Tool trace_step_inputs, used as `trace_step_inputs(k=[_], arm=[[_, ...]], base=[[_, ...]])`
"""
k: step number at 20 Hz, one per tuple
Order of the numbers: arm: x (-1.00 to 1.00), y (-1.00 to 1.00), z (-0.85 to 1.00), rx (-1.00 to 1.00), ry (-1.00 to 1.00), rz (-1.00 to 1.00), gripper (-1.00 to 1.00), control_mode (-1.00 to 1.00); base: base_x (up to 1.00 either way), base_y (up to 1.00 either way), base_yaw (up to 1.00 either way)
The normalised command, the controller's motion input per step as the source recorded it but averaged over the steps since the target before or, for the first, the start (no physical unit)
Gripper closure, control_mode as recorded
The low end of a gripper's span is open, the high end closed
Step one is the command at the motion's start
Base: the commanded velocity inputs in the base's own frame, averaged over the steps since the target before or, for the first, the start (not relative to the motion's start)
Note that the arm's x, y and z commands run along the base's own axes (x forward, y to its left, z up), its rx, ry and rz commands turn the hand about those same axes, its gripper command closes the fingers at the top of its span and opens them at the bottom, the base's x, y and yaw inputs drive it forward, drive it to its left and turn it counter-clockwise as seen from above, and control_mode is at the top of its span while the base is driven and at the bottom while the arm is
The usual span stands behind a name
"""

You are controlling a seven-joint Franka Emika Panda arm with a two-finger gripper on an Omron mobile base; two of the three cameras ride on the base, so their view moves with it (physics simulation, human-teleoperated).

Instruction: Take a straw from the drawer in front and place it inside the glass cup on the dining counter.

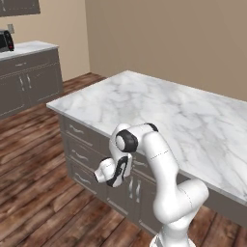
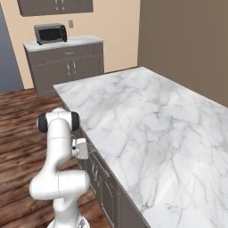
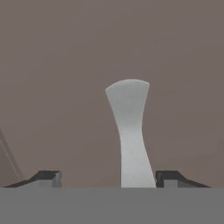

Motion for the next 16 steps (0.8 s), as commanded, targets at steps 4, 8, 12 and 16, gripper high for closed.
trace_step_inputs(k=[4, 8, 12, 16], arm=[[-0.38, -0.03, 0.00, 0.00, -0.02, 0.01, 1.00, -1.00], [-0.50, 0.06, 0.00, 0.01, 0.00, 0.00, 1.00, -1.00], [-0.59, 0.24, 0.00, 0.04, 0.00, 0.00, 1.00, -1.00], [-0.75, 0.44, 0.00, 0.08, 0.00, 0.00, 1.00, -1.00]], base=[[0.00, 0.00, 0.00], [0.00, 0.00, 0.00], [0.00, 0.00, 0.00], [0.00, 0.00, 0.00]])
